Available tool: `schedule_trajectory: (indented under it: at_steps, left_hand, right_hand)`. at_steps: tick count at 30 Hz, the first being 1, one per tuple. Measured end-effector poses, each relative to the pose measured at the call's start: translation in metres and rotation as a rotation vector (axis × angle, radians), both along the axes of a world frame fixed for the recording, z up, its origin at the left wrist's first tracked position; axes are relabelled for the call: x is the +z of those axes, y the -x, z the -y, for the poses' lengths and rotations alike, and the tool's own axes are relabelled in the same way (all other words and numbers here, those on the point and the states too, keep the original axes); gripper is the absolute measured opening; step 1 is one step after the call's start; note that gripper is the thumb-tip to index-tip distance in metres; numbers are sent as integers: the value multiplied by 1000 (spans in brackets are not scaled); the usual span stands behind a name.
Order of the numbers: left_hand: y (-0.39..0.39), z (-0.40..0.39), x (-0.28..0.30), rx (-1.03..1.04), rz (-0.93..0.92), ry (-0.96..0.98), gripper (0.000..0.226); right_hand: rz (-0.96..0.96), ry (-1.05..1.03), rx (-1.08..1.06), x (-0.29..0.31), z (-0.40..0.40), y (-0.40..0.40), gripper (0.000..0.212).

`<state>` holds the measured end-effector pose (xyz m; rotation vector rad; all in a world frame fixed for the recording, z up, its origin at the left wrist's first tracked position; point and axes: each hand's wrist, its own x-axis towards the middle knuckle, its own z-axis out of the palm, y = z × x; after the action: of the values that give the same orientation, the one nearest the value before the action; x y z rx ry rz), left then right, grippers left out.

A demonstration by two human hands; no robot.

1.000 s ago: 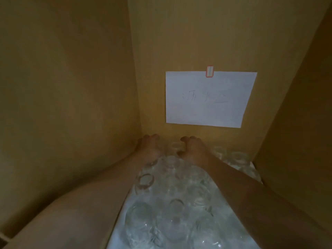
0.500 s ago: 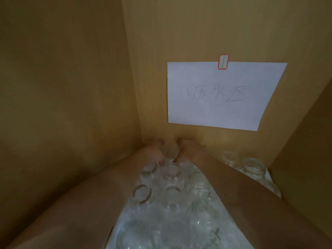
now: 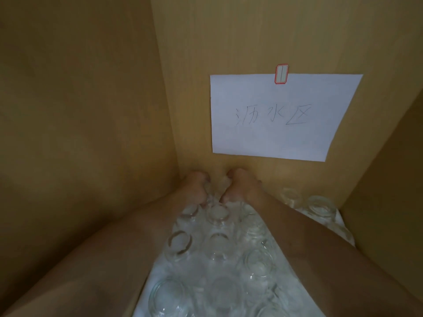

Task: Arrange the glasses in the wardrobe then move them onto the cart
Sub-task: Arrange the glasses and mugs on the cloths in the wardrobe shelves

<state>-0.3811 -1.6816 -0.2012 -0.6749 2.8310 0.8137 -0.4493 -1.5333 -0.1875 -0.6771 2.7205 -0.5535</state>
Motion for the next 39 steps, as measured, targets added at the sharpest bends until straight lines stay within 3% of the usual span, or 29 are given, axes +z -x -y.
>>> schedule_trajectory:
  at_steps: [4, 5, 8, 12, 14, 18, 20, 26, 31, 39]
  left_hand:
    - [-6, -3, 17, 15, -46, 53, 90]
    - [-9, -3, 22, 23, -65, 60, 86]
    - [-21, -3, 41, 44, -157, 88, 74]
    - [-42, -11, 73, 60, -234, 90, 88]
    - [-53, -16, 87, 66, -301, 84, 88]
    - [-75, -28, 113, 157, -423, 66, 82]
    - [-89, -38, 126, 221, -470, 4, 77]
    - [-141, -68, 153, 375, -654, -271, 83]
    - [-197, -101, 167, 430, -859, -710, 74]
    - [-284, -120, 181, 253, -696, -1371, 71]
  right_hand:
    - [-78, 144, -10, 12, -12, -7, 37]
    - [-95, 155, -21, 18, -15, -11, 35]
    - [-144, 160, -72, 38, -23, -21, 49]
    - [-218, 205, -97, 66, -42, -38, 58]
    - [-225, 260, -164, 79, -52, -50, 58]
    - [-217, 384, -291, 100, -68, -77, 86]
    - [-249, 489, -383, 108, -76, -94, 86]
    - [-309, 801, -613, 122, -101, -153, 88]
    - [-291, 939, -678, 134, -126, -204, 96]
    - [-264, 1206, -780, 131, -159, -286, 93]
